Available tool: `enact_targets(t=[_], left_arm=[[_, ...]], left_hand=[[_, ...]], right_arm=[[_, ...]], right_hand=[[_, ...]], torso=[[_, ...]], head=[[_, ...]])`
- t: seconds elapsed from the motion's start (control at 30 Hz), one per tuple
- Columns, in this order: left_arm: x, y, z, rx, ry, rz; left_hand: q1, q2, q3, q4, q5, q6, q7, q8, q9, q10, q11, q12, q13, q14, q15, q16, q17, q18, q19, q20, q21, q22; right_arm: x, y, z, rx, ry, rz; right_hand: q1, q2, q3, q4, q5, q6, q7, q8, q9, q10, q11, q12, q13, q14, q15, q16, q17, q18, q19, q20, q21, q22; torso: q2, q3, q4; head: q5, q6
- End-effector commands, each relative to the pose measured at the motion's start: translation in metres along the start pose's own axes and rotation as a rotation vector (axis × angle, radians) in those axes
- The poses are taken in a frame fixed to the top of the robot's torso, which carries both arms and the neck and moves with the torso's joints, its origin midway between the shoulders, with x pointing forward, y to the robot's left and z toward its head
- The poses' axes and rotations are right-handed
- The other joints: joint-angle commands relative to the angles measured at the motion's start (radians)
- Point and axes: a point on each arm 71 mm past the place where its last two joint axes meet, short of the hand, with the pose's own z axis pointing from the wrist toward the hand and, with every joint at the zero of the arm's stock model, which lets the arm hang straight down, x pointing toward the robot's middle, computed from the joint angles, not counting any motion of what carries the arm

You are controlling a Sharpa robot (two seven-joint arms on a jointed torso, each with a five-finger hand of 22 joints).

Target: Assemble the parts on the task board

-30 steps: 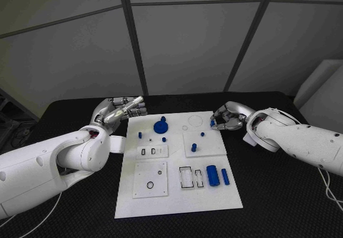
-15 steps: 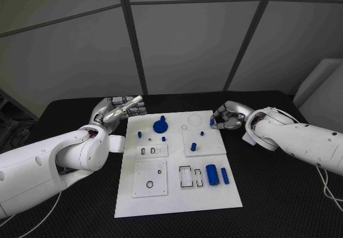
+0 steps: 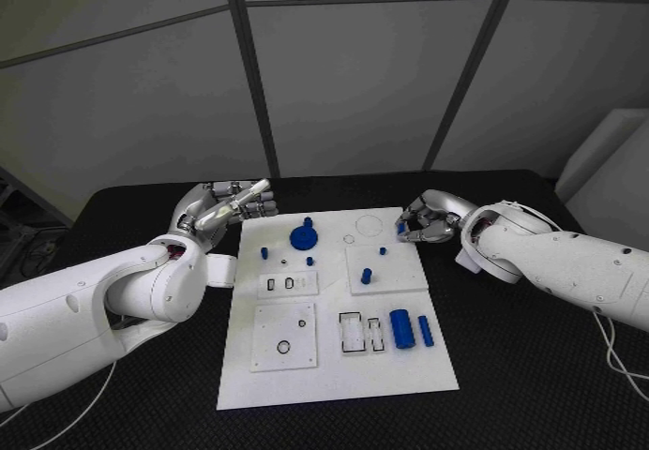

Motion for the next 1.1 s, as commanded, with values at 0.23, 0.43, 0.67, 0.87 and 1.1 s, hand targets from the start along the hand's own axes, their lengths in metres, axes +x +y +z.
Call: enact_targets(t=[0.23,0.43,0.67,0.87,1.1], left_arm=[[0.002,-0.002,0.000,0.007,0.015,0.001],[0.002,-0.002,-0.001,0.007,0.015,0.001],[0.001,-0.002,0.000,0.007,0.013,0.002],[0.000,-0.002,-0.001,0.006,0.011,0.003],[-0.003,-0.002,-0.001,0.008,0.004,0.007]], left_hand=[[-0.001,0.009,0.001,-0.006,-0.006,0.007,0.003,-0.003,0.000,0.006,-0.002,-0.004,0.000,0.009,0.001,-0.006,0.001,0.008,0.005,0.002,0.007,-0.002],[-0.001,0.009,0.001,-0.006,-0.006,0.007,0.003,-0.003,0.000,0.006,-0.002,-0.004,0.000,0.009,0.001,-0.006,0.001,0.008,0.005,0.002,0.007,-0.002],[-0.001,0.009,0.001,-0.006,-0.006,0.007,0.003,-0.003,0.000,0.006,-0.002,-0.004,0.000,0.009,0.001,-0.006,0.001,0.008,0.005,0.002,0.007,-0.002],[-0.001,0.010,0.001,-0.007,-0.006,0.006,0.003,-0.003,0.000,0.005,-0.002,-0.005,0.000,0.009,0.001,-0.007,0.001,0.008,0.005,0.002,0.007,-0.002],[-0.001,0.011,0.001,-0.007,-0.006,0.006,0.003,-0.004,0.000,0.005,-0.002,-0.005,0.000,0.009,0.001,-0.007,0.001,0.007,0.005,0.002,0.007,-0.002]], right_arm=[[0.000,0.001,0.001,0.011,-0.001,-0.009],[-0.002,0.001,0.001,0.015,-0.024,-0.012],[-0.002,0.005,0.000,0.005,-0.050,-0.010],[-0.002,0.016,-0.004,-0.023,-0.066,-0.001],[0.003,0.048,-0.014,-0.075,-0.062,0.011]], right_hand=[[0.001,0.026,0.019,-0.007,-0.008,0.036,-0.013,0.019,0.004,0.008,-0.011,0.007,0.106,0.104,-0.008,0.006,0.263,-0.008,0.010,-0.003,0.009,0.007],[0.011,0.042,0.036,-0.019,-0.010,0.056,-0.022,0.028,0.006,0.009,-0.020,0.007,0.107,0.104,-0.016,0.006,0.263,-0.009,0.012,-0.010,0.011,0.011],[0.023,0.058,0.061,-0.036,-0.027,0.065,-0.027,0.032,0.005,0.010,-0.025,0.007,0.108,0.104,-0.021,0.006,0.263,-0.010,0.014,-0.016,0.013,0.015],[0.022,0.061,0.068,-0.040,-0.031,0.062,-0.025,0.030,0.003,0.009,-0.025,0.006,0.106,0.104,-0.022,0.006,0.263,-0.010,0.015,-0.017,0.013,0.016],[0.018,0.063,0.073,-0.041,-0.033,0.062,-0.025,0.030,0.002,0.008,-0.024,0.004,0.105,0.104,-0.022,0.006,0.263,-0.010,0.015,-0.017,0.013,0.016]], torso=[[0.000,0.0005,-0.0003],[-0.001,0.0010,0.0007],[-0.001,0.0016,-0.0003],[-0.002,0.0015,-0.0020],[-0.007,-0.0031,-0.0047]], head=[[0.000,-0.003],[0.000,-0.005],[0.000,-0.005],[0.002,-0.005],[0.007,-0.007]])
